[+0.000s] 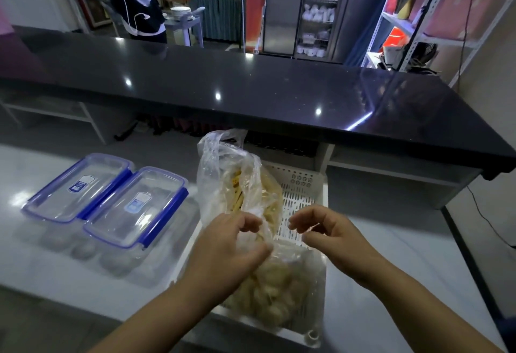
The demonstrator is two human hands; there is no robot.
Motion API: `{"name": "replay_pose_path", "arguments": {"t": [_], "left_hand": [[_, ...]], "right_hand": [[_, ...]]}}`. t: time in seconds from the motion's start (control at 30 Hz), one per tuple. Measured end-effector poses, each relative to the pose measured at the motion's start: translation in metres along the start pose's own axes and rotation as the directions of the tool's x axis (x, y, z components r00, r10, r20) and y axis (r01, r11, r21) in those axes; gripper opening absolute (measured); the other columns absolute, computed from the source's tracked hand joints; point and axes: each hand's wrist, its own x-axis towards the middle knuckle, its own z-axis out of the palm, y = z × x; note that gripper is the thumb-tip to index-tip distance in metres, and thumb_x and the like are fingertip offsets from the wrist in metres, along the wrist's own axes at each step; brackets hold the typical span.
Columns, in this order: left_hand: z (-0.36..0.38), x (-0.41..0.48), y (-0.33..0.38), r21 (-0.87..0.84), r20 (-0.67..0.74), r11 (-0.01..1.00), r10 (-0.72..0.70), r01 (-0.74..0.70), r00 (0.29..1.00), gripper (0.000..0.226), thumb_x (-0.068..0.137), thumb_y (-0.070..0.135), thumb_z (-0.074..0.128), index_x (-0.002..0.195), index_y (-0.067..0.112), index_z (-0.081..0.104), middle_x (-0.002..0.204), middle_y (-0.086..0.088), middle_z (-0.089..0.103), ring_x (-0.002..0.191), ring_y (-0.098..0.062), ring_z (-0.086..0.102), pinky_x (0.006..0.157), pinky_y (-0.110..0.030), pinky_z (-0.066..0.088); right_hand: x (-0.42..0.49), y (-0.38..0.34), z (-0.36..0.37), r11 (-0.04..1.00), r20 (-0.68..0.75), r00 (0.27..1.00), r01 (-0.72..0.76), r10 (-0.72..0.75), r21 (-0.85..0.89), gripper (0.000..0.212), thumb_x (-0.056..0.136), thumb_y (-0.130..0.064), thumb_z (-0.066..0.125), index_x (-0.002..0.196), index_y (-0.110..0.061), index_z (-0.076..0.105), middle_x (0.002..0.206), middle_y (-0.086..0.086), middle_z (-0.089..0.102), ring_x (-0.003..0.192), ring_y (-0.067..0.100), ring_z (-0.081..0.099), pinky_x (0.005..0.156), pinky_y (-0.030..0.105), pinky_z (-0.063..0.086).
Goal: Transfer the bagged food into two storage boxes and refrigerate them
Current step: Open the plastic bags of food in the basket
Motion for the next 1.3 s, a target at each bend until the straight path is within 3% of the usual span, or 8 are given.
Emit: {"name": "replay_pose_path", "arguments": {"t": [0.17, 0.3, 0.47, 0.6, 0.7, 0.8, 1.07, 1.3], "left_hand": [[0.008, 0.001, 0.006, 0.189, 0.011, 0.97, 0.152, -0.151, 0.988, 0.014, 0.074, 0.042, 0.067, 0.078, 0.029, 0.066, 0.076, 0.017, 0.059, 0.082, 0.0, 0.045, 0.071, -0.018, 0.04], [0.002, -0.005, 0.004, 0.283, 0.02, 0.94, 0.195, -0.192, 0.981, 0.008, 0.075, 0.034, 0.067, 0.074, 0.026, 0.067, 0.071, 0.015, 0.061, 0.074, -0.002, 0.049, 0.062, -0.012, 0.035], [-0.015, -0.004, 0.007, 0.318, -0.158, 0.94, 0.181, -0.124, 0.971, 0.004, 0.081, 0.024, 0.067, 0.077, 0.024, 0.067, 0.069, 0.014, 0.062, 0.063, -0.003, 0.054, 0.056, -0.014, 0.044], [-0.029, 0.006, 0.008, -0.042, -0.318, 0.999, -0.029, 0.017, 0.948, 0.011, 0.083, 0.027, 0.061, 0.074, 0.026, 0.067, 0.065, 0.009, 0.063, 0.064, -0.005, 0.059, 0.055, -0.015, 0.047], [-0.036, 0.01, 0.007, -0.447, -0.194, 0.881, -0.264, 0.154, 0.945, 0.018, 0.086, 0.021, 0.063, 0.069, 0.022, 0.069, 0.068, 0.0, 0.068, 0.062, -0.01, 0.064, 0.056, -0.016, 0.051], [-0.041, 0.013, 0.01, -0.652, -0.039, 0.728, -0.309, 0.21, 0.95, 0.018, 0.089, 0.019, 0.059, 0.074, 0.02, 0.07, 0.067, -0.005, 0.068, 0.062, -0.016, 0.066, 0.058, -0.018, 0.052], [-0.062, 0.02, 0.001, -0.781, 0.131, 0.552, -0.313, 0.293, 0.941, 0.031, 0.093, 0.016, 0.051, 0.07, 0.024, 0.071, 0.049, 0.004, 0.053, 0.045, -0.007, 0.053, 0.041, -0.017, 0.042], [-0.076, 0.006, -0.036, -0.768, 0.141, 0.506, -0.464, 0.393, 0.874, 0.01, 0.085, 0.015, 0.06, 0.078, 0.01, 0.066, 0.052, 0.006, 0.055, 0.043, -0.004, 0.046, 0.041, -0.018, 0.041]], "right_hand": [[-0.004, 0.002, 0.017, 0.964, 0.169, 0.974, 0.181, -0.149, -0.194, 0.03, 0.074, -0.026, 0.076, 0.094, -0.044, 0.064, 0.098, -0.016, 0.062, 0.094, 0.003, 0.056, 0.082, 0.02, 0.048], [-0.006, 0.011, 0.017, 0.911, 0.074, 0.981, 0.195, -0.18, -0.364, 0.011, 0.077, -0.022, 0.074, 0.081, -0.03, 0.067, 0.084, -0.014, 0.061, 0.084, 0.003, 0.054, 0.077, 0.024, 0.049], [-0.006, 0.003, 0.015, 0.997, -0.101, 0.993, 0.065, -0.059, 0.048, 0.008, 0.081, -0.011, 0.068, 0.073, -0.012, 0.066, 0.075, 0.01, 0.064, 0.069, 0.015, 0.059, 0.068, 0.029, 0.054], [-0.003, -0.007, 0.016, 0.953, -0.171, 0.985, 0.035, 0.018, 0.3, 0.006, 0.083, -0.009, 0.066, 0.079, -0.006, 0.064, 0.082, 0.018, 0.065, 0.076, 0.022, 0.062, 0.075, 0.031, 0.055], [-0.005, -0.013, 0.025, 0.944, -0.202, 0.979, 0.049, 0.019, 0.326, 0.009, 0.084, -0.011, 0.066, 0.079, -0.005, 0.062, 0.078, 0.01, 0.066, 0.074, 0.018, 0.062, 0.071, 0.023, 0.054], [-0.01, -0.018, 0.032, 0.954, -0.271, 0.963, 0.088, -0.007, 0.285, 0.011, 0.088, -0.012, 0.06, 0.078, -0.006, 0.058, 0.072, 0.004, 0.068, 0.069, 0.013, 0.061, 0.067, 0.019, 0.052], [-0.024, -0.04, 0.048, 0.976, -0.517, 0.856, 0.098, 0.018, 0.195, 0.008, 0.091, -0.011, 0.055, 0.083, -0.009, 0.057, 0.068, 0.002, 0.063, 0.061, 0.008, 0.058, 0.058, 0.017, 0.049], [-0.035, -0.034, 0.078, 0.977, -0.73, 0.653, -0.085, 0.201, 0.194, 0.007, 0.086, -0.005, 0.059, 0.083, -0.011, 0.06, 0.078, 0.01, 0.065, 0.068, 0.017, 0.058, 0.059, 0.026, 0.048]]}}
